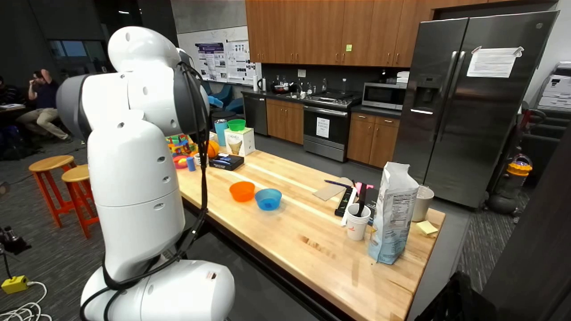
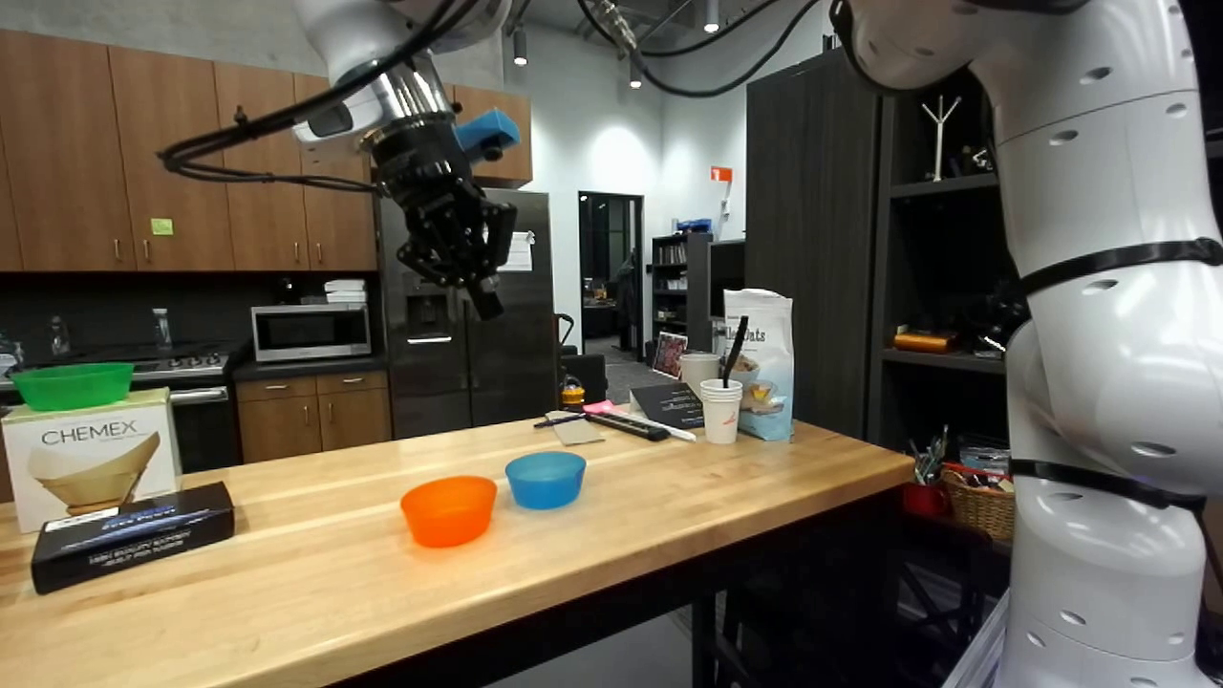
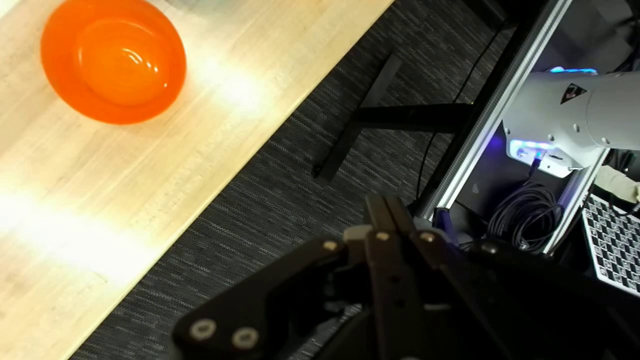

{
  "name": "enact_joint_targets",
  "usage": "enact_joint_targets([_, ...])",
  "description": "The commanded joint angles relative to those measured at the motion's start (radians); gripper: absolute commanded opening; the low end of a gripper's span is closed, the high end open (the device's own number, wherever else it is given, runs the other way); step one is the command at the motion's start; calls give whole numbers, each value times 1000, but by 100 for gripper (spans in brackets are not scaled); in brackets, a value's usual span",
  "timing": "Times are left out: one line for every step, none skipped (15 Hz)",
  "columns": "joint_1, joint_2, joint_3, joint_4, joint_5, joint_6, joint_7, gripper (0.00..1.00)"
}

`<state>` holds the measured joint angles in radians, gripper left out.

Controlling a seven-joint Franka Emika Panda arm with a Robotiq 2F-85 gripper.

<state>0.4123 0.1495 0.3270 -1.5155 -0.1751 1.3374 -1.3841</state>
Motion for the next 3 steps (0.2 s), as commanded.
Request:
enact_joint_targets([-14, 5, 18, 9, -3, -6, 3, 5])
enact_joint_targets([-14, 5, 18, 9, -3, -6, 3, 5])
enact_joint_targets([-14, 5, 18, 9, -3, -6, 3, 5])
